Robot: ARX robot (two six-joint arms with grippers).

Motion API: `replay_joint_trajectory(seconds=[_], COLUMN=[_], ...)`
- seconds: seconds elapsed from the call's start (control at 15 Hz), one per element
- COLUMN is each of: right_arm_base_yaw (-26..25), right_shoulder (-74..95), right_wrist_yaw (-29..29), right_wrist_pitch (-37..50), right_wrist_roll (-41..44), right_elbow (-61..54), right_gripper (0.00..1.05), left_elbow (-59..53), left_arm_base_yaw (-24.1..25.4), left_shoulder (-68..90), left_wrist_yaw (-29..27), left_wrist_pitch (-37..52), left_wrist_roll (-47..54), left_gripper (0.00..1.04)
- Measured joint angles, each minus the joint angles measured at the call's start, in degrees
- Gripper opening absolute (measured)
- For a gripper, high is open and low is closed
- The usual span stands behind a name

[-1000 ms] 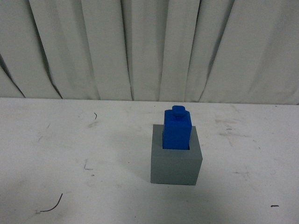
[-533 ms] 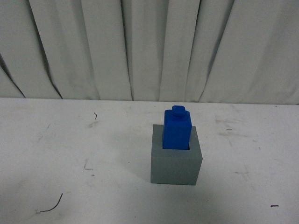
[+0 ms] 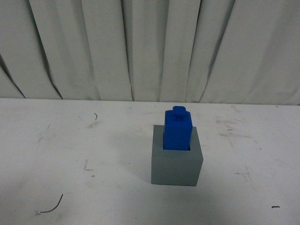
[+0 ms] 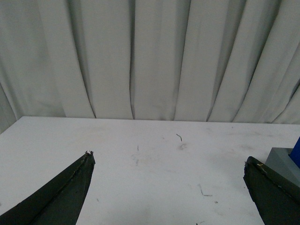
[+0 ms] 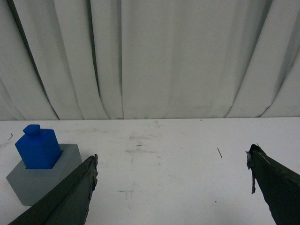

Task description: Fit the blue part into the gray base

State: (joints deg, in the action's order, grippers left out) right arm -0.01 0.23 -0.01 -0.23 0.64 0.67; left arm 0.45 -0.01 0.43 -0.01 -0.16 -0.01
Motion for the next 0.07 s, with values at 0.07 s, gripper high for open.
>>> replay_joint_trajectory(seconds=[0.07], right_arm_base_yaw=[0.0], right_shoulder=[0.0], right_wrist_yaw=[0.0], right_wrist_pitch=[0.0], right_wrist_roll=[0.0], right_elbow=[0.0], right_gripper=[0.98], left_elbow=[0.0], left_arm_base_yaw=[0.0], left_shoulder=[0.0], left_wrist_yaw=[0.0], left_wrist_pitch=[0.0], left_wrist_roll=[0.0], left_gripper=[0.98])
